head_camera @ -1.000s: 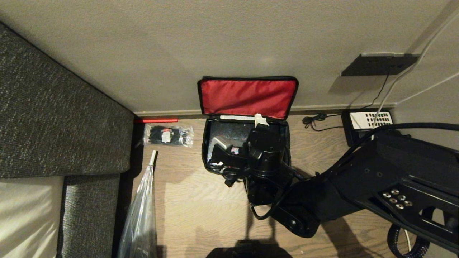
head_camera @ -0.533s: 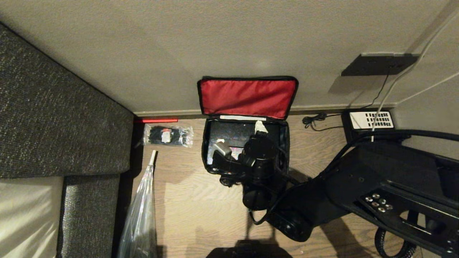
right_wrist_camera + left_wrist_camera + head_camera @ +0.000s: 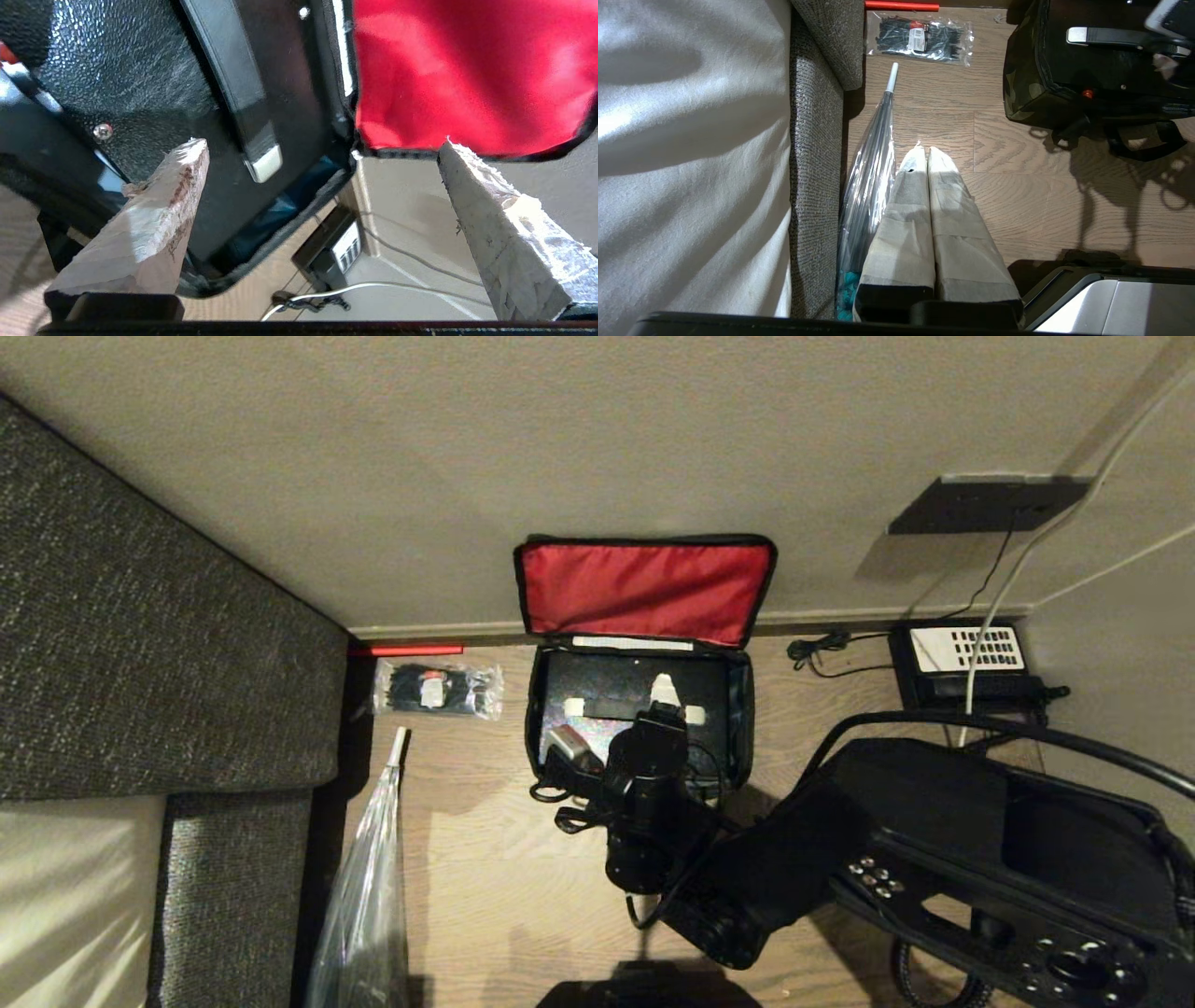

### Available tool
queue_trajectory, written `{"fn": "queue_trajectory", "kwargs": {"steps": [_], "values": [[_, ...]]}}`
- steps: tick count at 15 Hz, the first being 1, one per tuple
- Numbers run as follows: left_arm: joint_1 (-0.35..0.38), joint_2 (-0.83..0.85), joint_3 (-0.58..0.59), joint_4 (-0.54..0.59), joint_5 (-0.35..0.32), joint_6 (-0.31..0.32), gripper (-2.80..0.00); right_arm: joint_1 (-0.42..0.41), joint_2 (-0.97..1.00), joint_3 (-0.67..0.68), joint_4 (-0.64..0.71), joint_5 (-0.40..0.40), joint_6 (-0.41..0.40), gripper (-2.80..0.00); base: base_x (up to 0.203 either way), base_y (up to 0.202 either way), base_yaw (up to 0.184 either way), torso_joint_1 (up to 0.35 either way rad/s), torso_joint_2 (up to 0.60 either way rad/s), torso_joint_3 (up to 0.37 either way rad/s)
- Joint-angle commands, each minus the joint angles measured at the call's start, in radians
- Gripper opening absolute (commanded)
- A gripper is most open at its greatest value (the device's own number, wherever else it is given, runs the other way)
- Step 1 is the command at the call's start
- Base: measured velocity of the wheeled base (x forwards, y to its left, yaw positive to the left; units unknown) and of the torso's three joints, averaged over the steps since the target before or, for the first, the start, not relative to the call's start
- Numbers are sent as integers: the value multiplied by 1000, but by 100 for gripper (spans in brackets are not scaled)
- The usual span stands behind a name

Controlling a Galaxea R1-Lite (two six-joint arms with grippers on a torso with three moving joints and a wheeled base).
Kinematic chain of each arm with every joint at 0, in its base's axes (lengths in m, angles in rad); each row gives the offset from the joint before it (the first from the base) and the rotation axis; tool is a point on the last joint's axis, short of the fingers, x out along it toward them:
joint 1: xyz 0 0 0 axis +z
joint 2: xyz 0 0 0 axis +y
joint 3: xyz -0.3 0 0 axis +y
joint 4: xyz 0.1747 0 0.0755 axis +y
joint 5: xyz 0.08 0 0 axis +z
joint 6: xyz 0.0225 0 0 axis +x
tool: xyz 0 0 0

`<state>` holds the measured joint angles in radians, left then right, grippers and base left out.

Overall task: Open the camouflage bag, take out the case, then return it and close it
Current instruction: Grip the handle

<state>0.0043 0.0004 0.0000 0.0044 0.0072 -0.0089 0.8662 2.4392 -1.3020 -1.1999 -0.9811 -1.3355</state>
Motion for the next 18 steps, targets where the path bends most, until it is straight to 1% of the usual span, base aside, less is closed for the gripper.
{"fn": "queue_trajectory", "kwargs": {"steps": [1,4,8,10,14,15,18], "values": [[0,0,3,0,0,0,-280,-13,66,-19,-37,-4,-6,0,0,0,0,0,0,0],[0,-2,3,0,0,0,-280,-40,109,-62,-116,13,-16,0,0,0,0,0,0,0],[0,-1,3,0,0,0,-280,-78,151,-121,-133,60,-57,0,0,0,0,0,0,0],[0,-2,3,0,0,0,-280,-92,173,-128,-168,76,-111,0,0,0,0,0,0,0],[0,-2,3,0,0,0,-280,-116,216,-170,-198,126,-147,0,0,0,0,0,0,0],[0,-2,3,0,0,0,-280,-119,221,-176,-200,129,-149,0,0,0,0,0,0,0],[0,-2,3,0,0,0,-280,-131,262,-249,-210,131,-154,0,0,0,0,0,0,0]]}}
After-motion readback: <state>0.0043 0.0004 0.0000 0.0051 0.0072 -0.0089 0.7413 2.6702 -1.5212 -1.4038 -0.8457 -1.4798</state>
